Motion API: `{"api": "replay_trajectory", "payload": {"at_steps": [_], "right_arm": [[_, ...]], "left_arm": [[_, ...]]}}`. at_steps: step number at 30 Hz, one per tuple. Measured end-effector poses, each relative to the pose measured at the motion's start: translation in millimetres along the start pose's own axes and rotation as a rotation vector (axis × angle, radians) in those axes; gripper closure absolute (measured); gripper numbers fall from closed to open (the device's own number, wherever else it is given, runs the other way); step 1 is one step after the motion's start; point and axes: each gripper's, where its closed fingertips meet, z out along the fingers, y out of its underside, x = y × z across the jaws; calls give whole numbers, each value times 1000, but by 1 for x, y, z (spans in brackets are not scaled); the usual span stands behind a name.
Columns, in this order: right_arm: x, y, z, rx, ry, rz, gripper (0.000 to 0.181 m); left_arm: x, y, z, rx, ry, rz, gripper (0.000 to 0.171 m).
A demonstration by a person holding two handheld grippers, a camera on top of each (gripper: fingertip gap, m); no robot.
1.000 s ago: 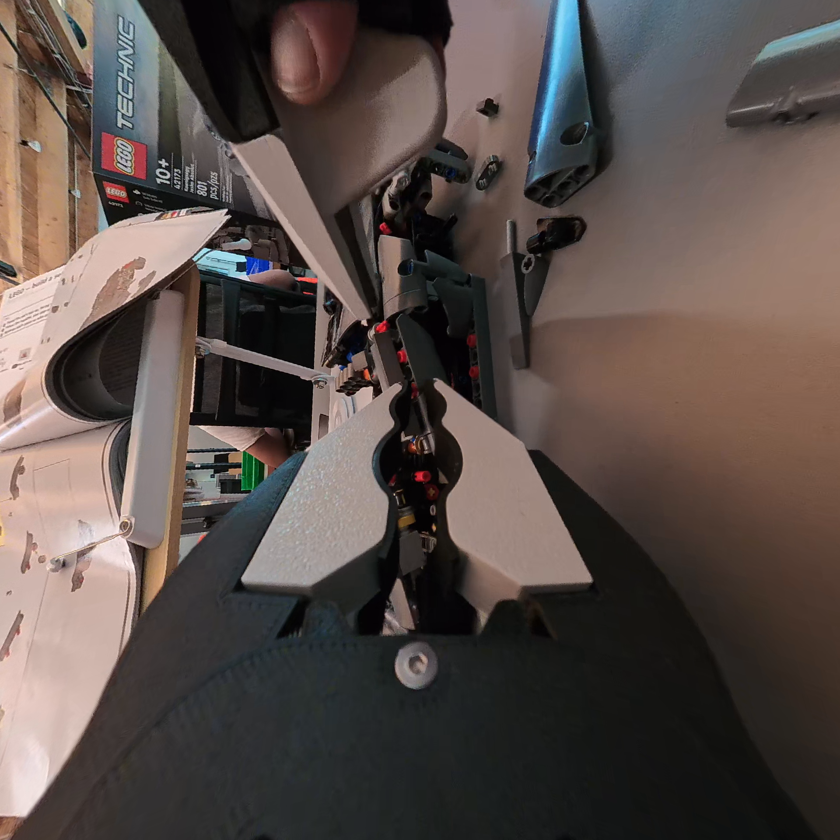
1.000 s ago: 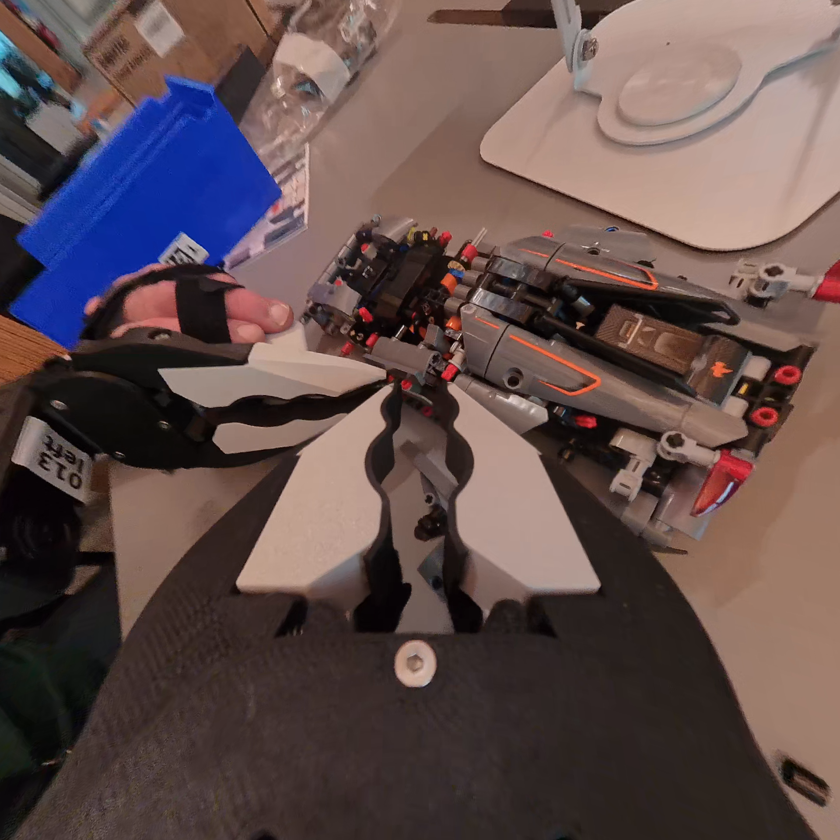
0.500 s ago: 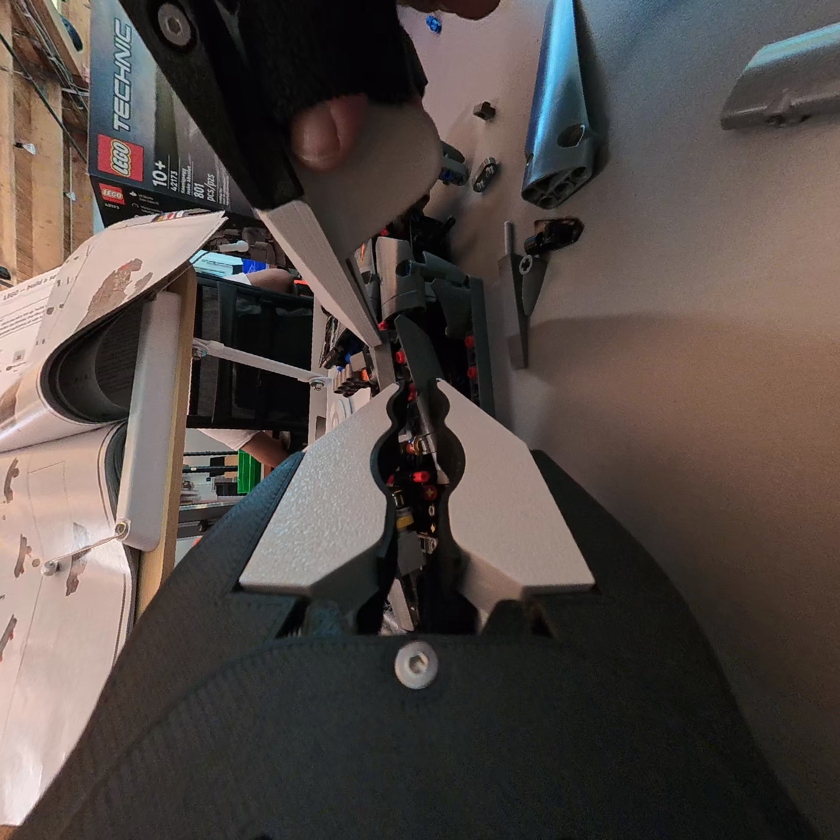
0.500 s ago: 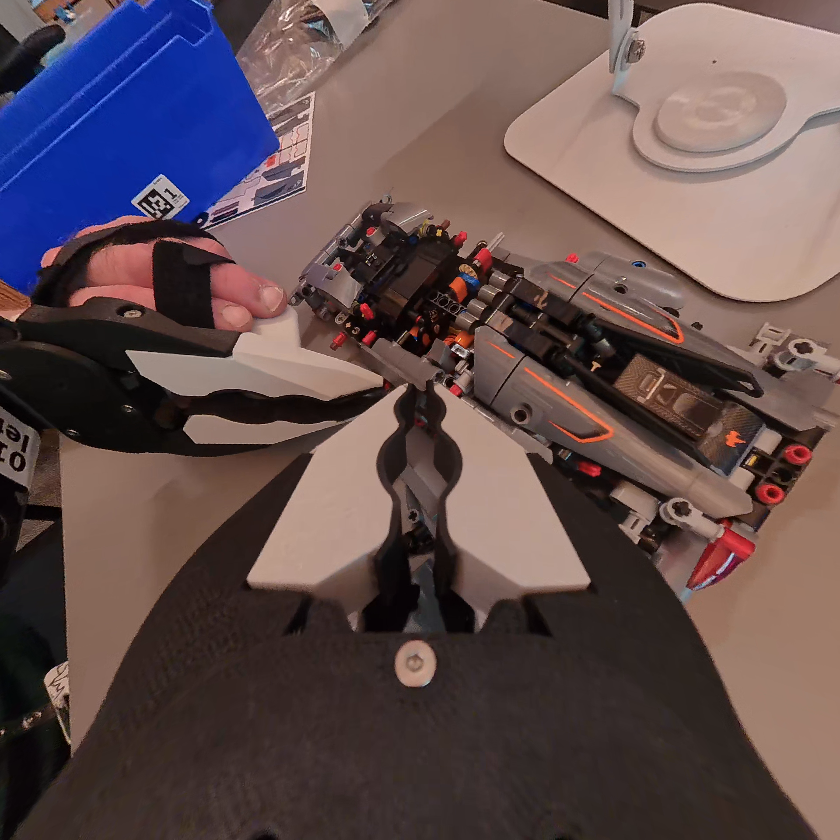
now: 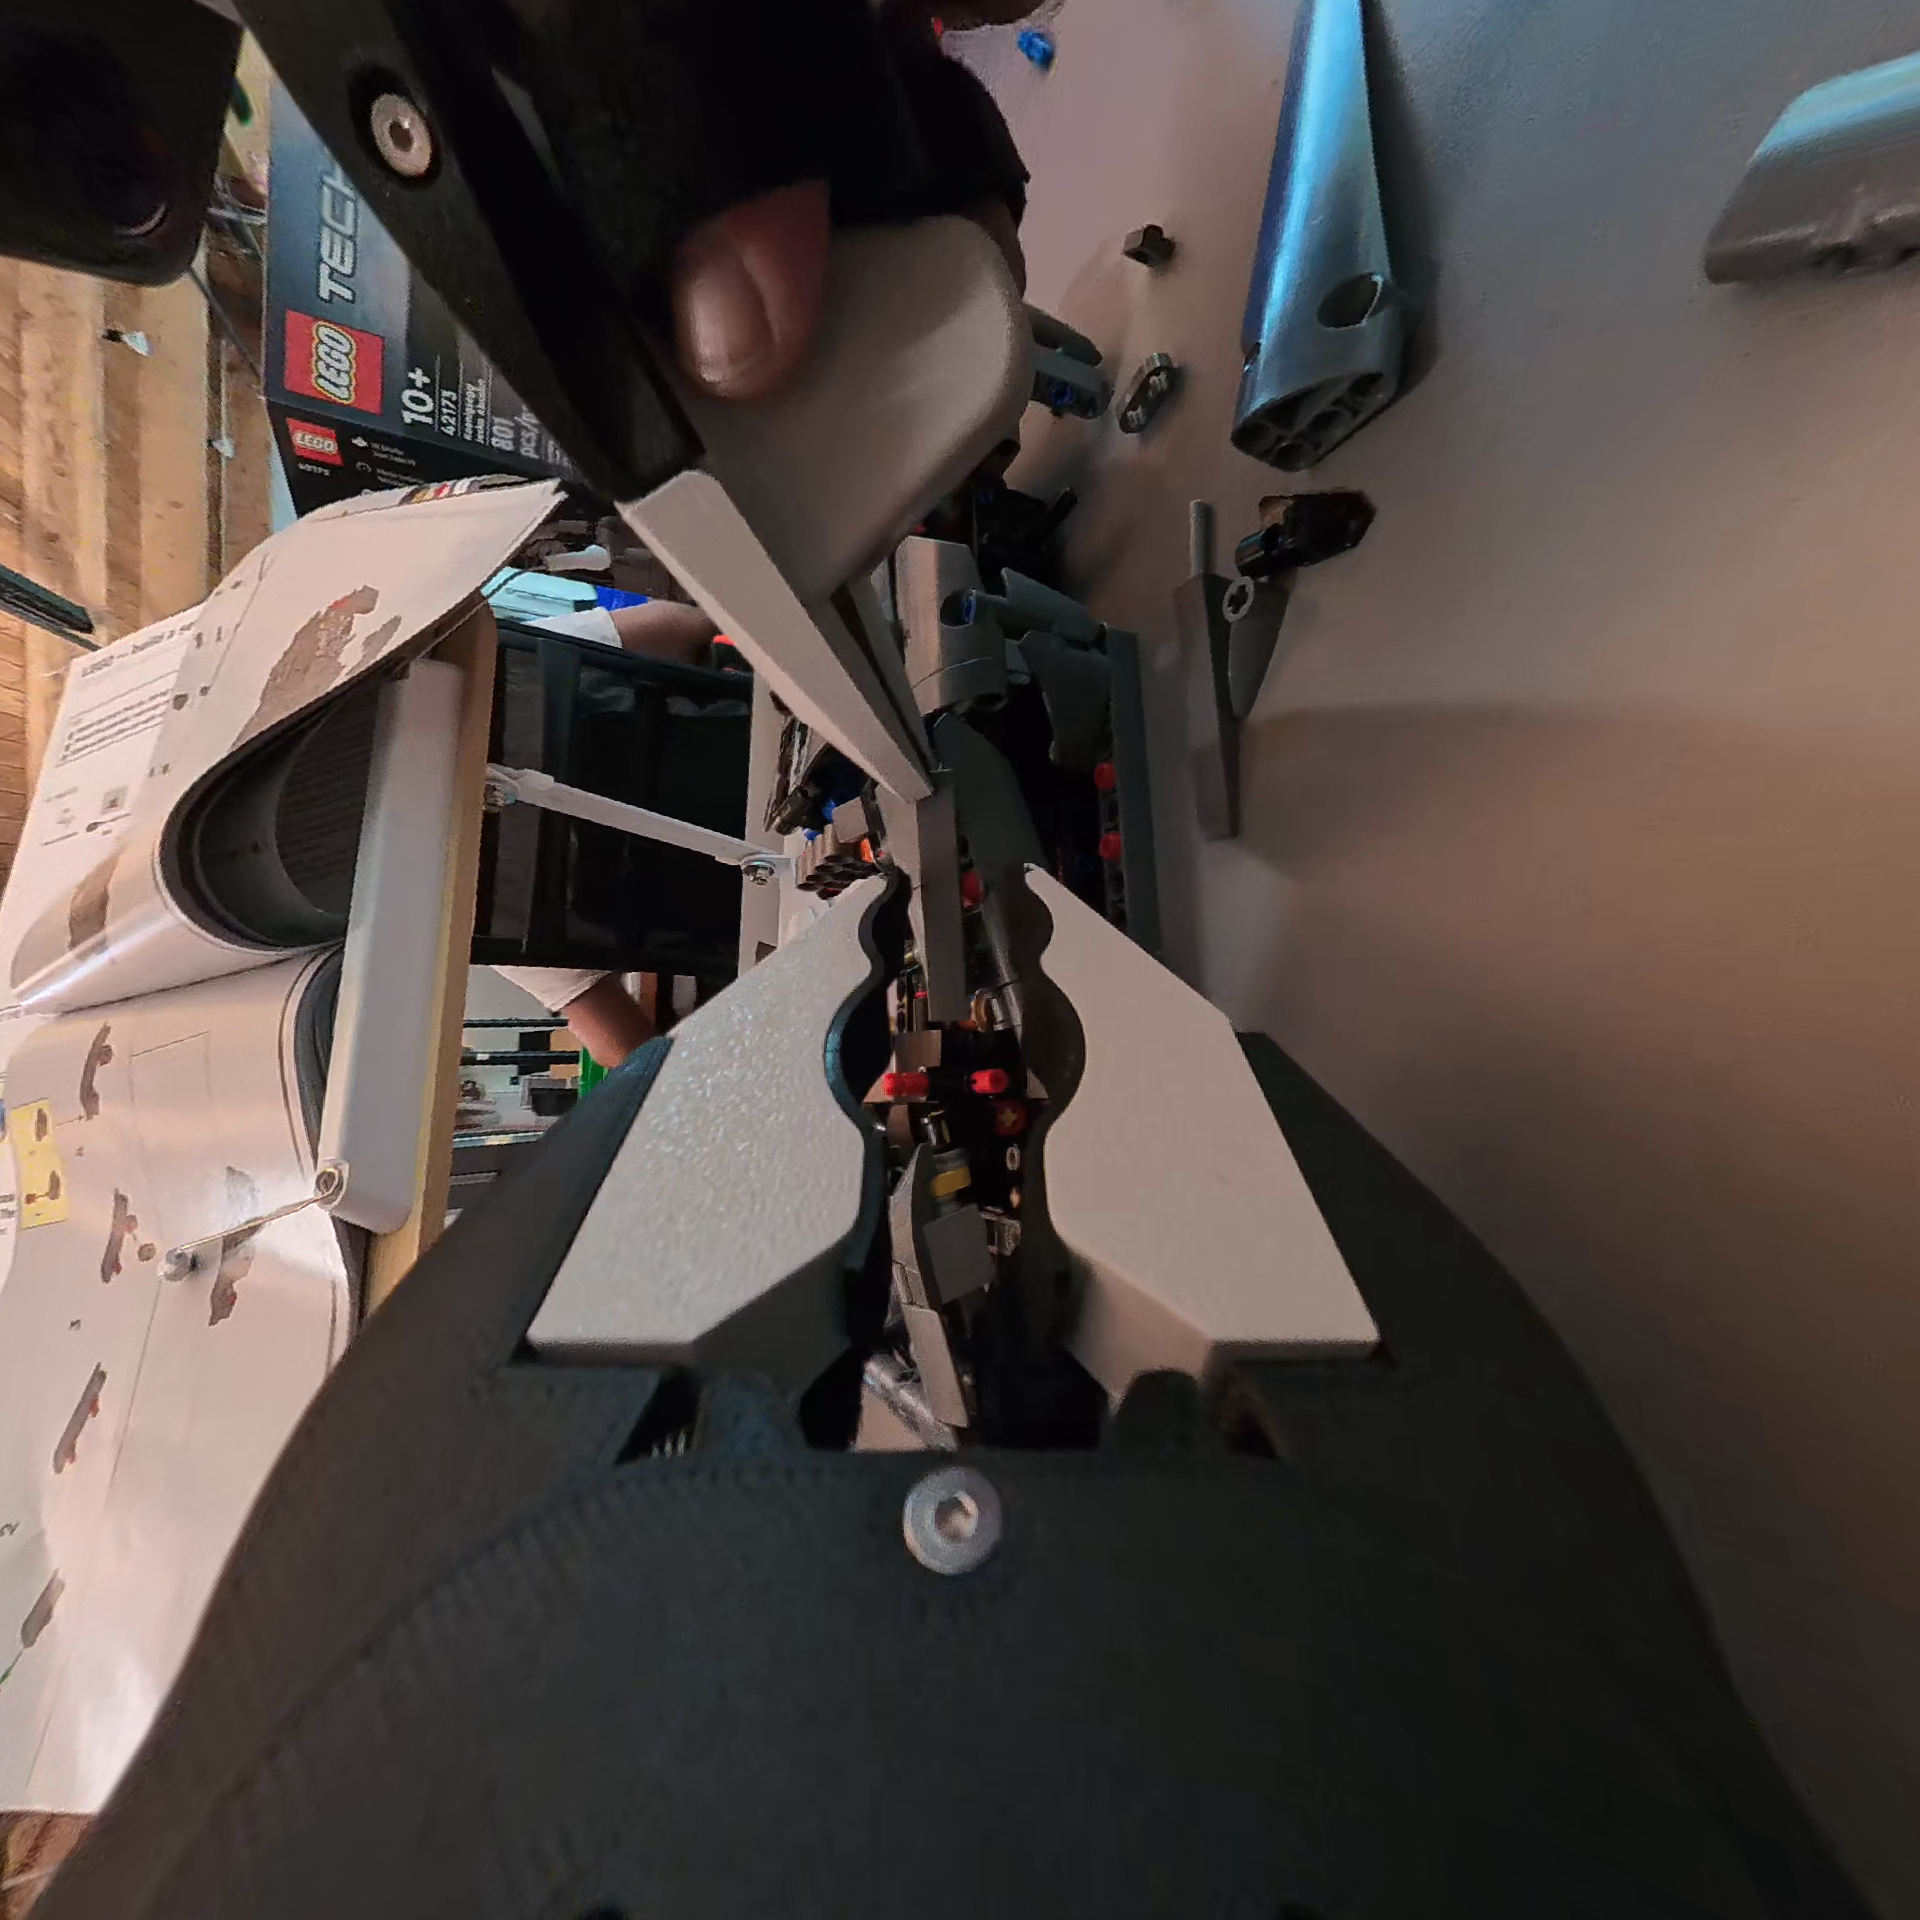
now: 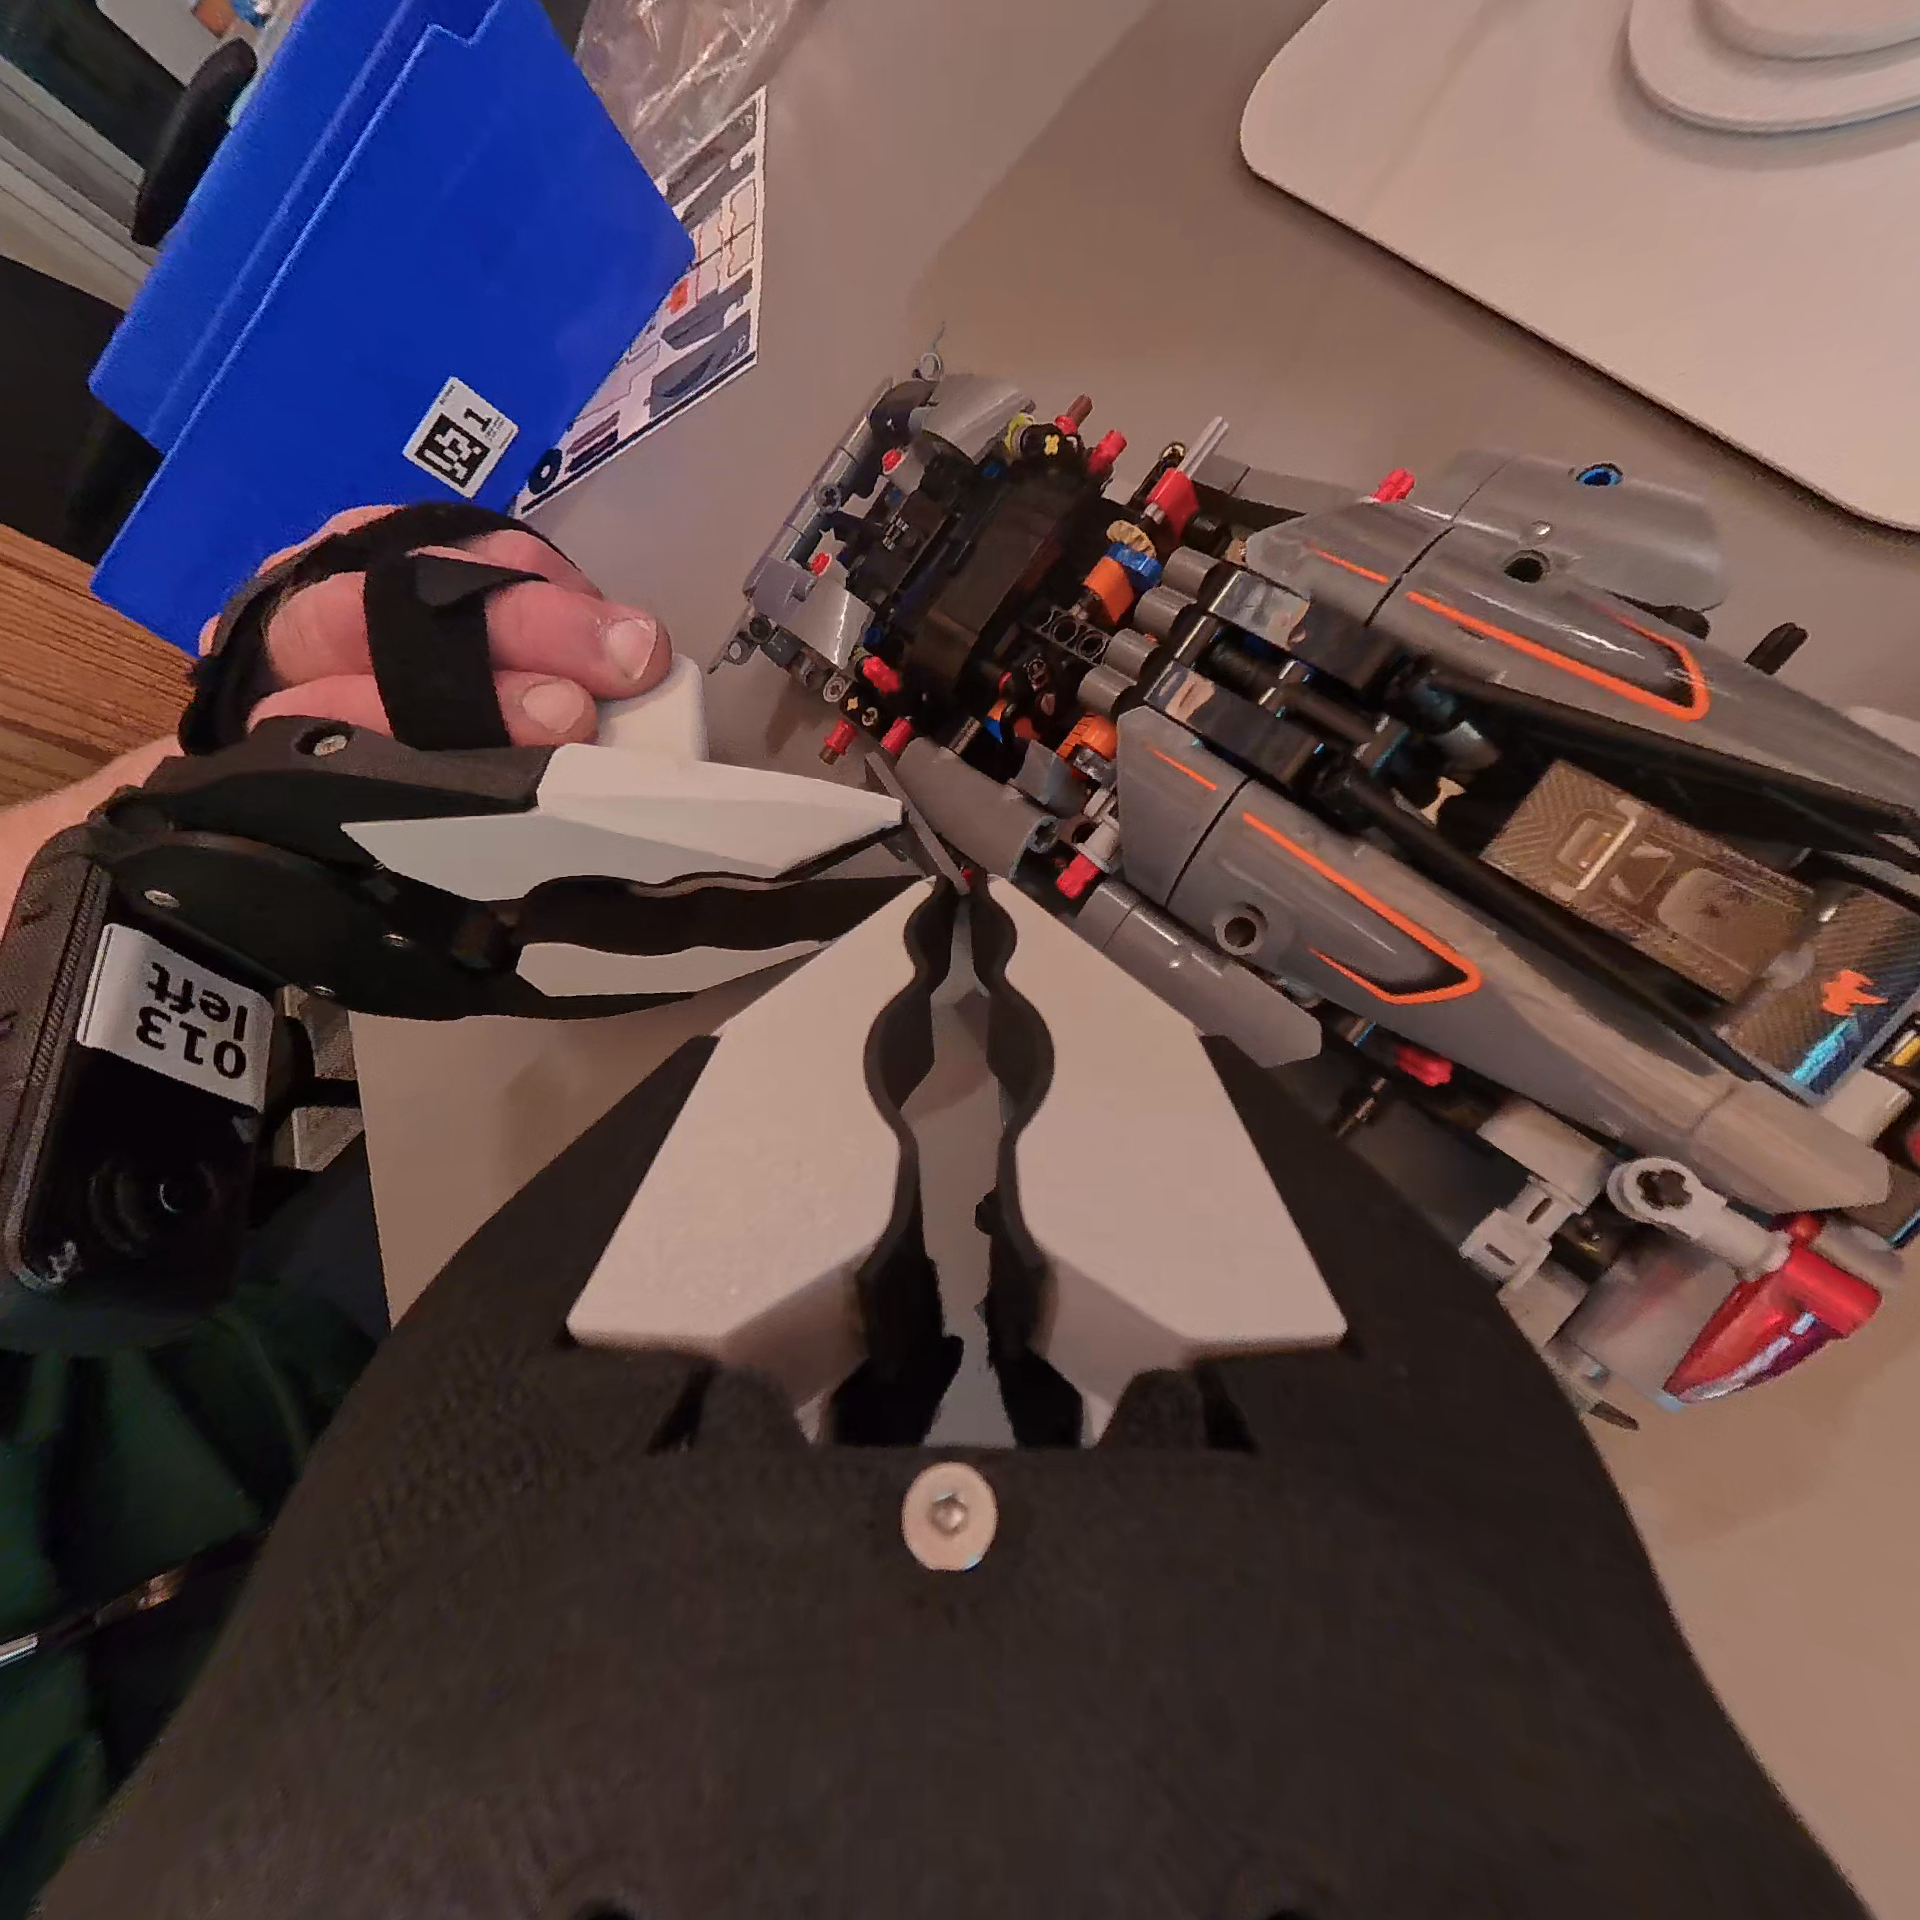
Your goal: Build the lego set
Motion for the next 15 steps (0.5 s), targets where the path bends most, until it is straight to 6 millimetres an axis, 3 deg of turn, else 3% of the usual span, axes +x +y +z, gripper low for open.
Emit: {"api": "replay_trajectory", "payload": {"at_steps": [12,15], "right_arm": [[4,-4,-9,-81,-8,-1,181],[-1,3,-7,-164,-45,-16,180]], "left_arm": [[2,2,2,-16,10,-8,154],[3,3,3,-23,15,-7,154]]}}
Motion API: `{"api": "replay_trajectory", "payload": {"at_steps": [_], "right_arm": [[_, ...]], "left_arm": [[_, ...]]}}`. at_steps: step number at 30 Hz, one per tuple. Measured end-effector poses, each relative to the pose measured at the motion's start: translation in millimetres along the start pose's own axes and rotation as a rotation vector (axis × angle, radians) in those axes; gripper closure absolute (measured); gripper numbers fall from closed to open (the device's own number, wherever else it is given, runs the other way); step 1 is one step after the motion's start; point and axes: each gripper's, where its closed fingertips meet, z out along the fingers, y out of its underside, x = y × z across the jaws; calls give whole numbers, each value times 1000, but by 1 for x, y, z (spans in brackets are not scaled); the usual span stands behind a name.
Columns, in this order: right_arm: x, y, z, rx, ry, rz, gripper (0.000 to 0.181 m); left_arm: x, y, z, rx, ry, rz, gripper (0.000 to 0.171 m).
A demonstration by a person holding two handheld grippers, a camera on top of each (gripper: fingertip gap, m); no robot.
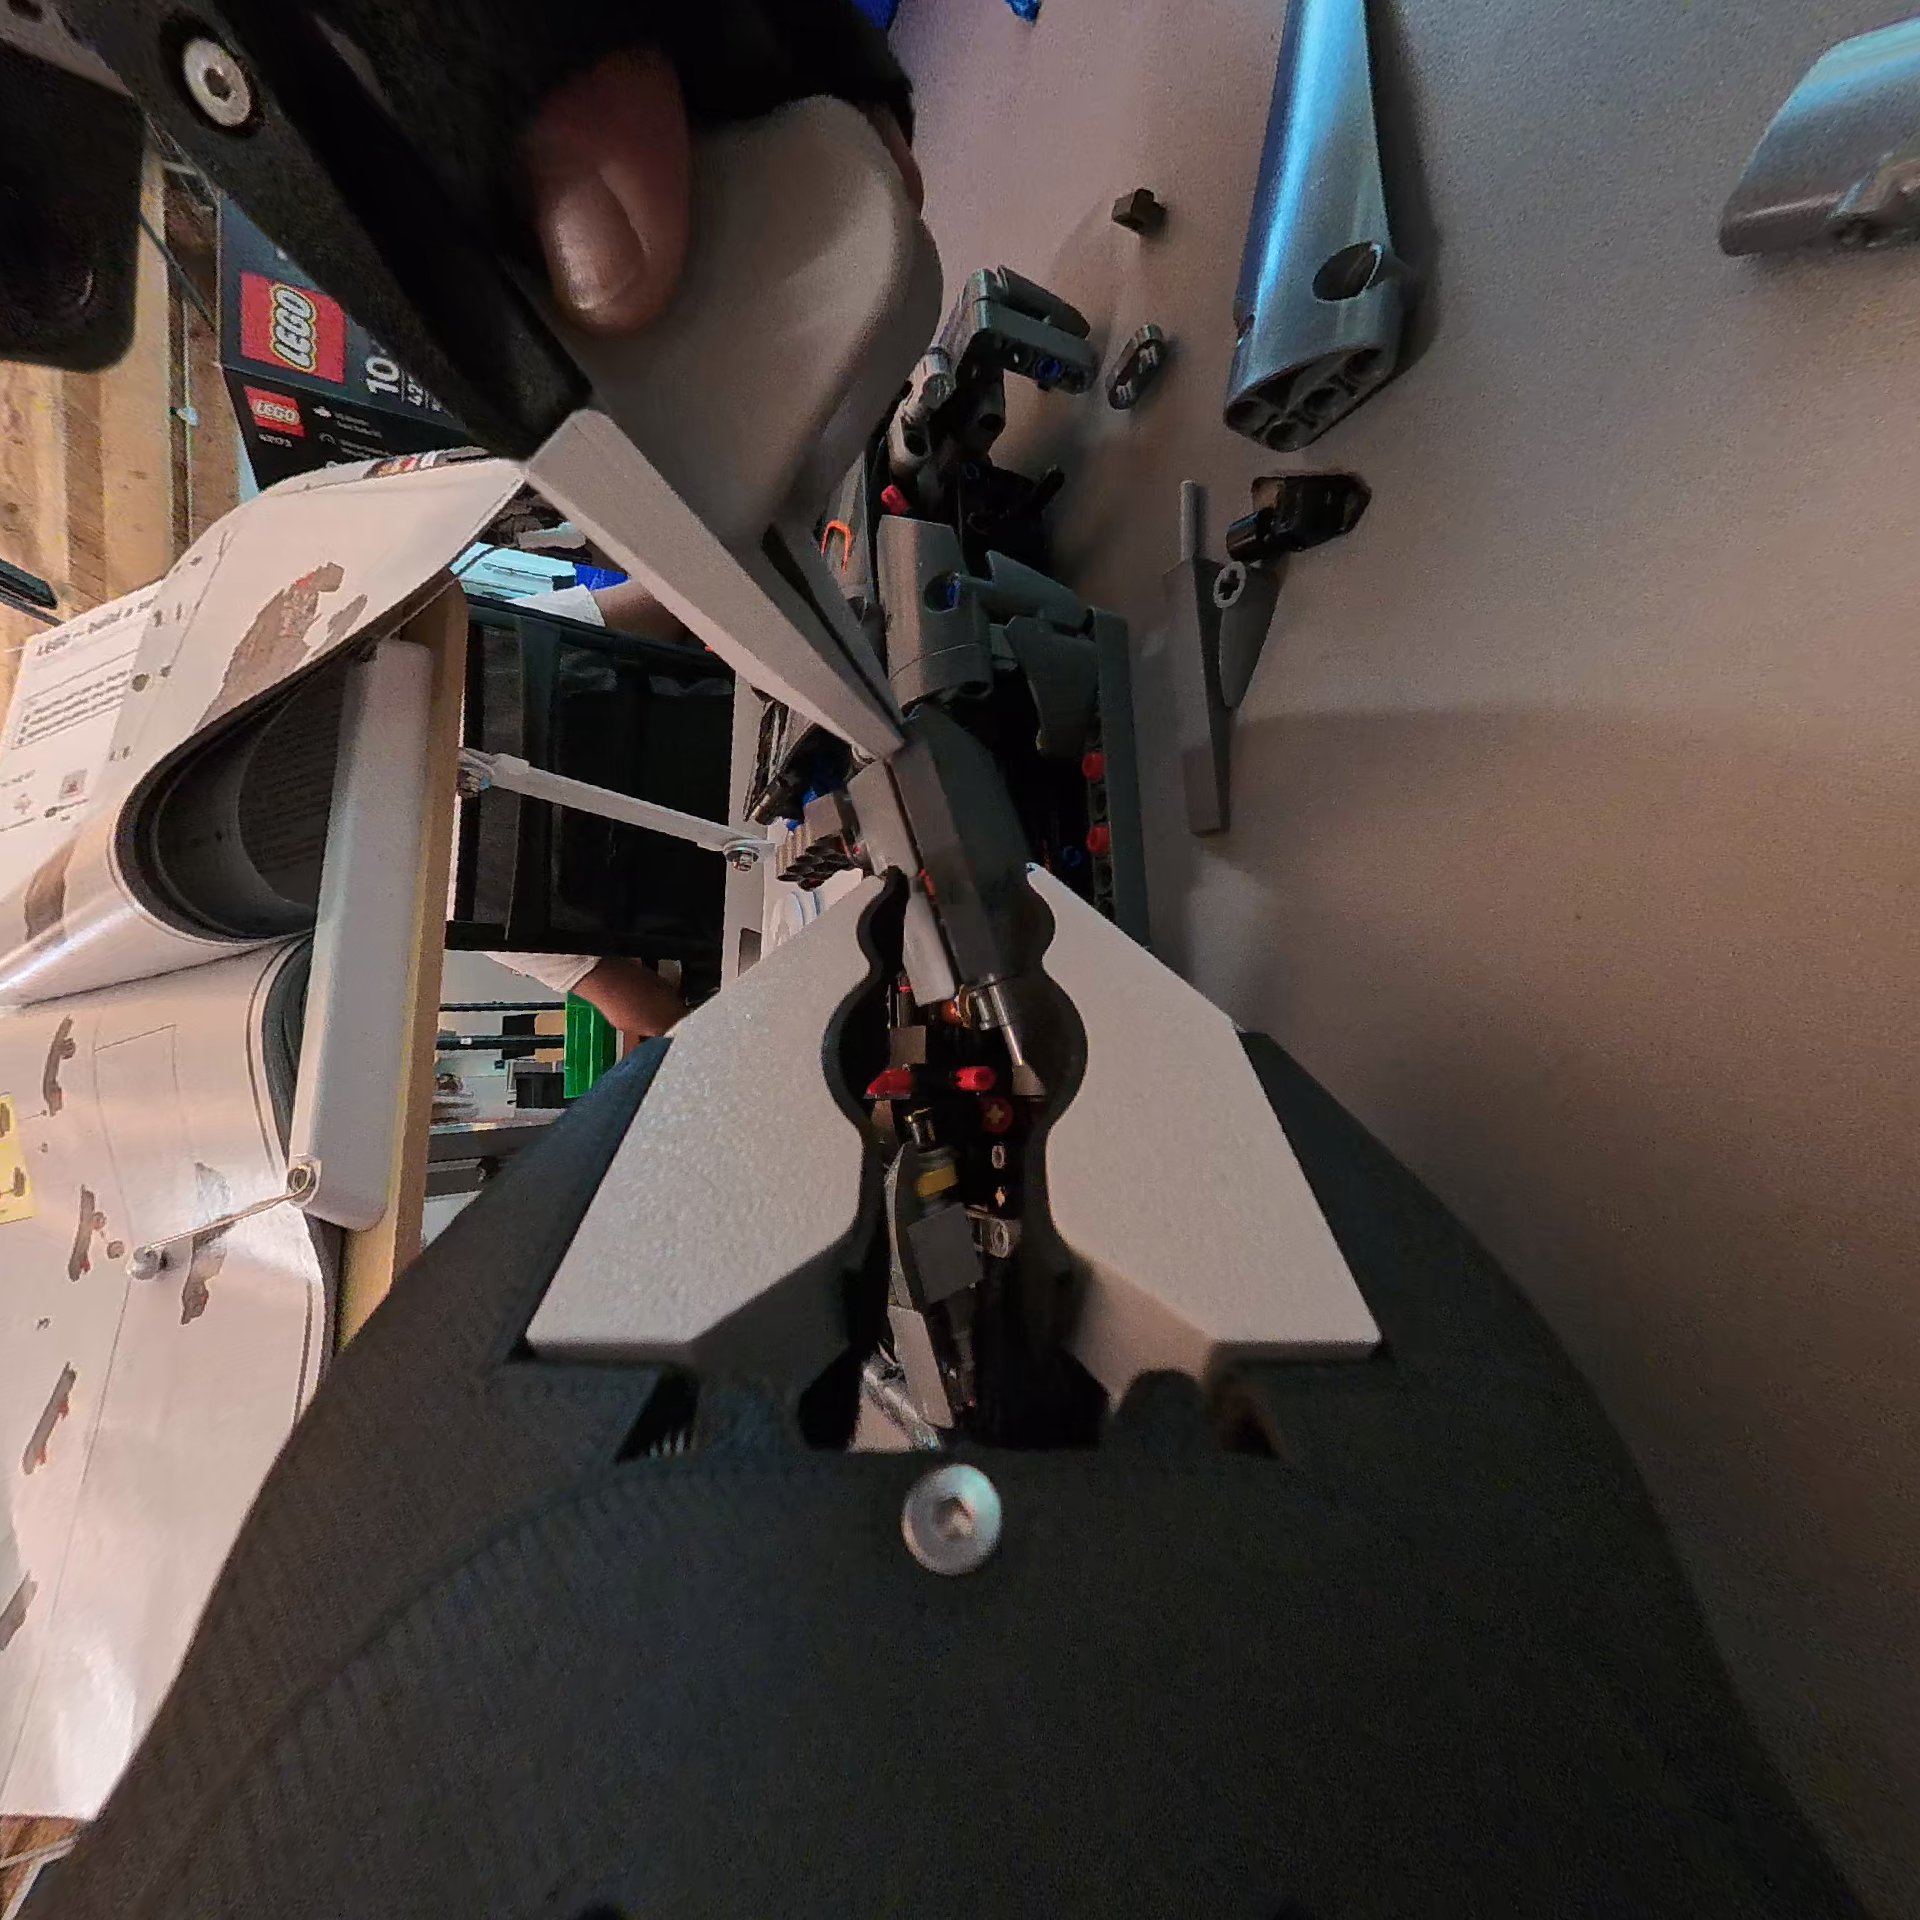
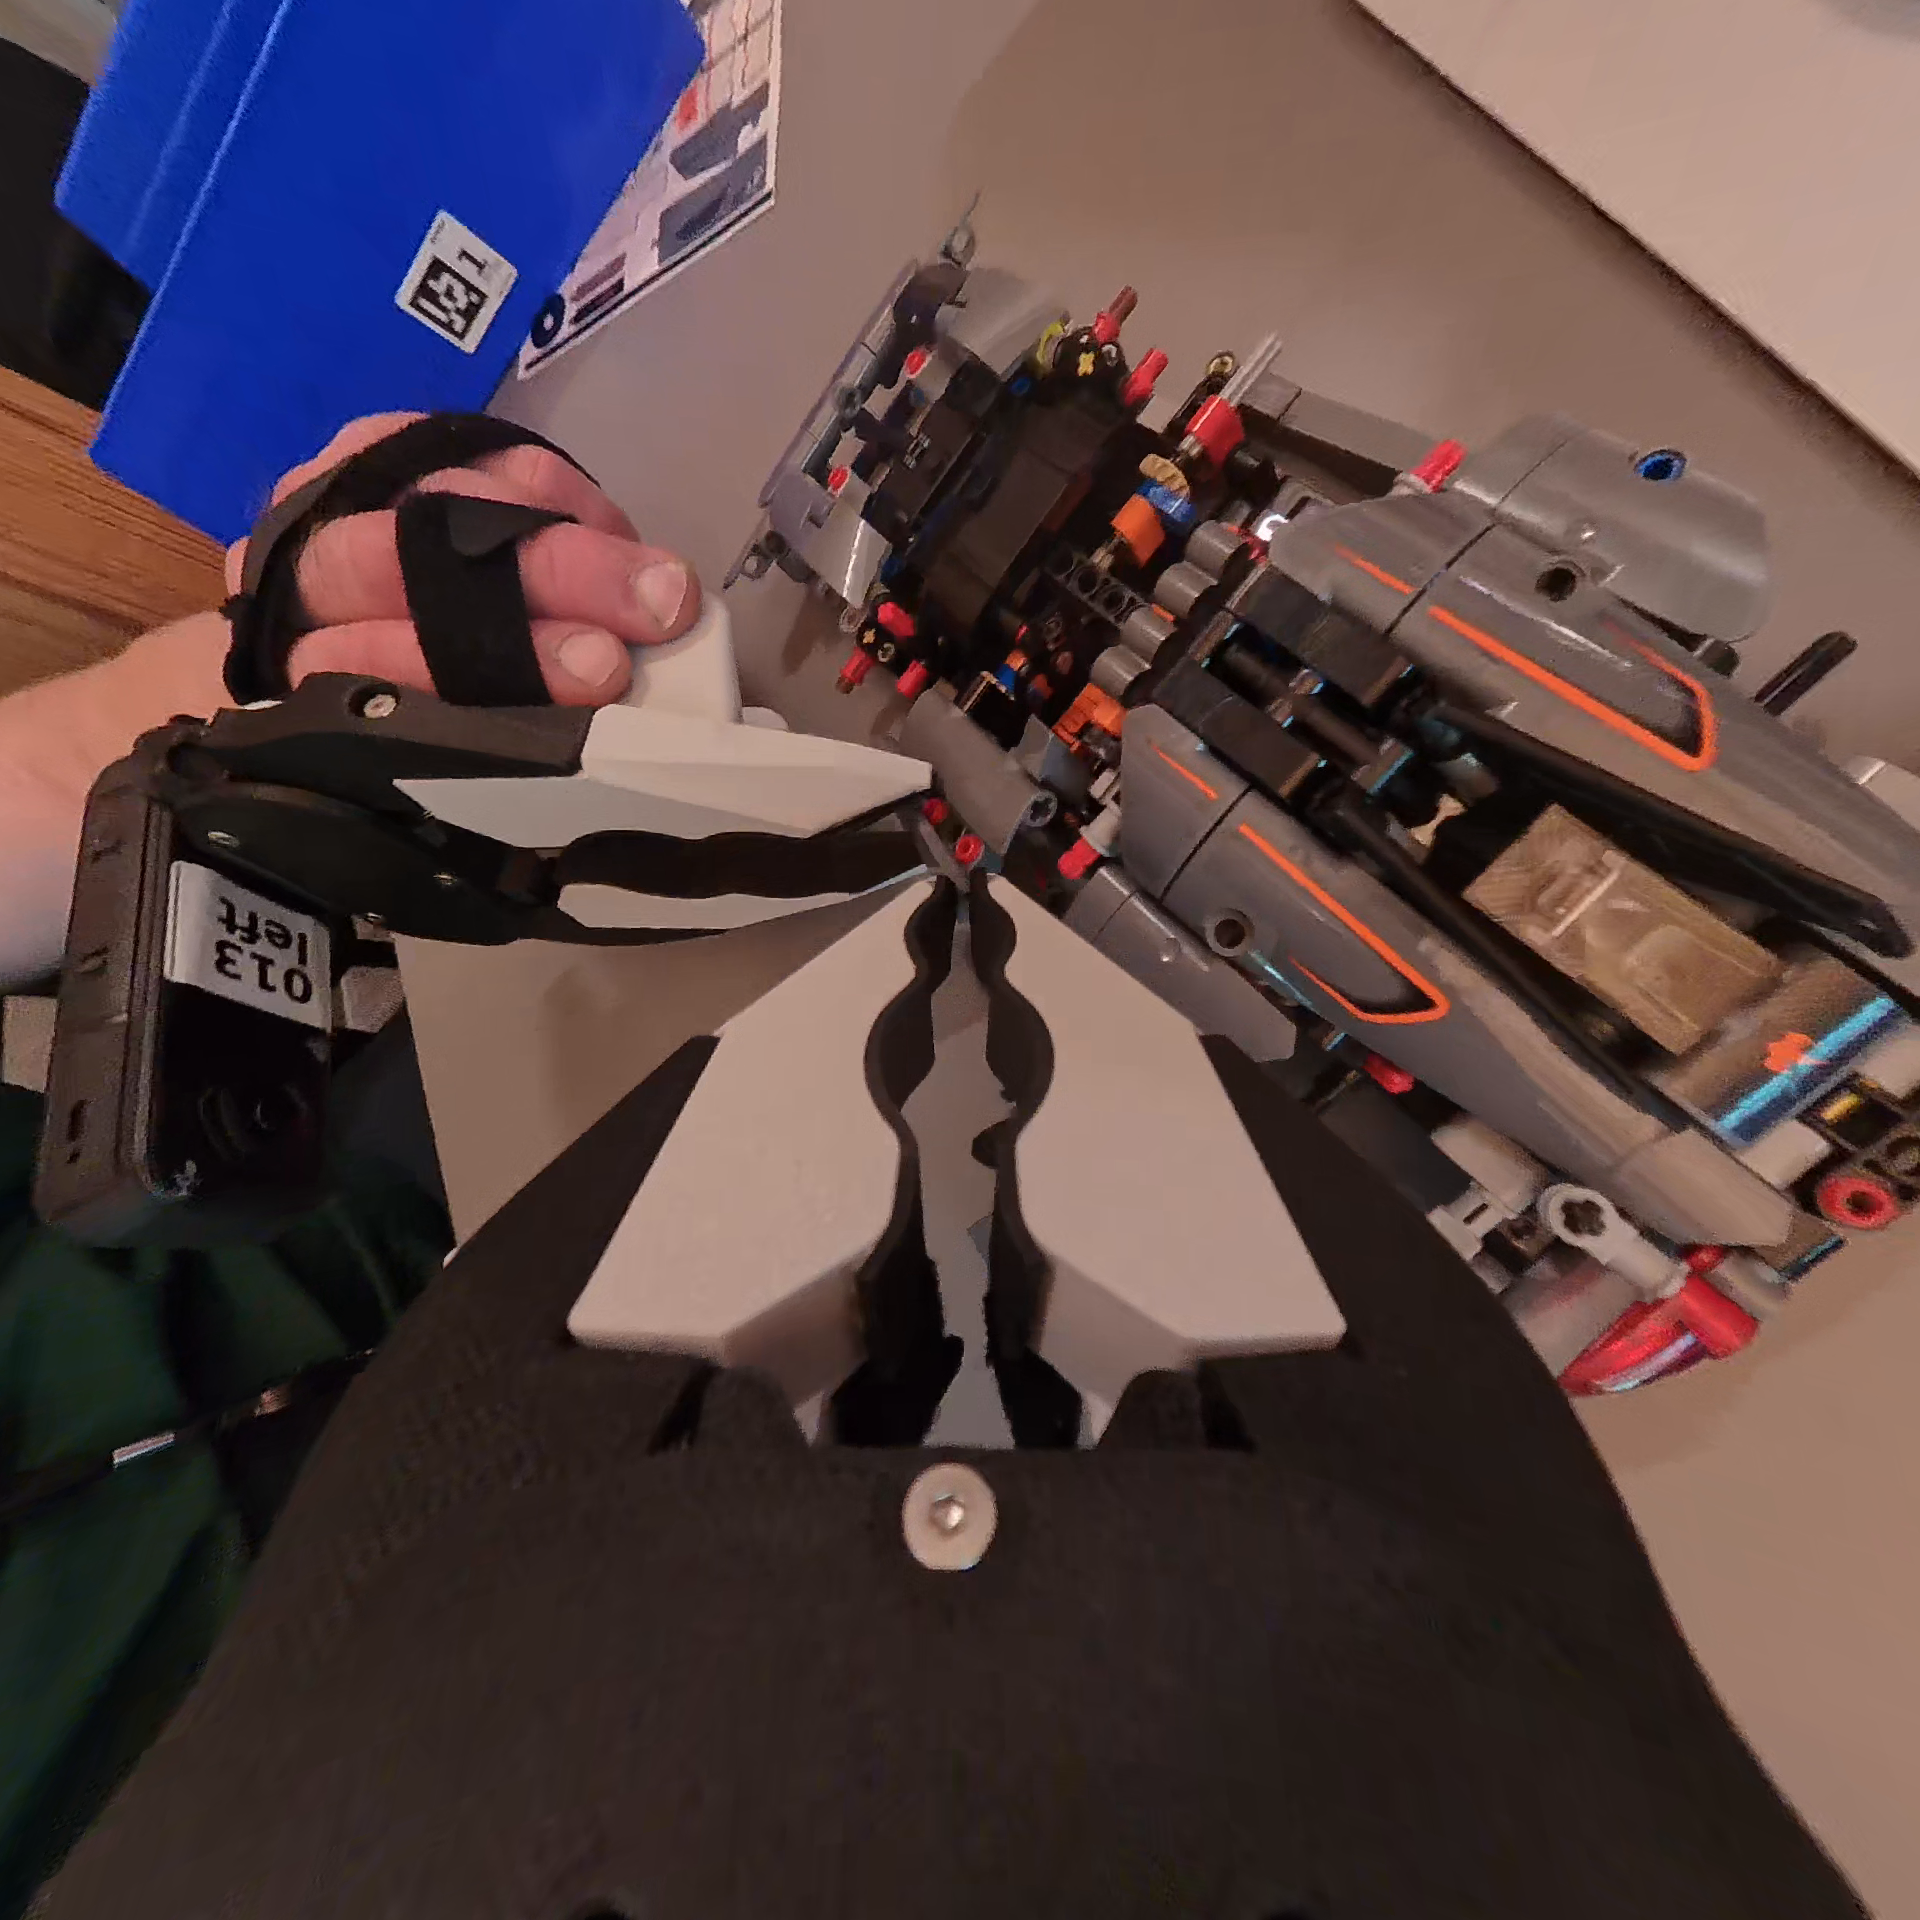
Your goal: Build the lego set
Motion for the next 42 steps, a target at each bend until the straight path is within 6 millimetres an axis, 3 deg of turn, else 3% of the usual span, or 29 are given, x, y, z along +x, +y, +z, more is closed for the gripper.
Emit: {"api": "replay_trajectory", "payload": {"at_steps": [14,31,37,42], "right_arm": [[6,-5,0,-6,-10,41,180],[11,-4,1,103,-14,95,179],[4,-12,-7,158,54,-52,165],[-13,-13,-10,168,238,-445,168]], "left_arm": [[6,-11,-4,32,-6,79,158],[6,-5,2,-8,-13,73,152],[4,1,4,-25,-14,59,150],[4,2,6,-32,-11,59,149]]}}
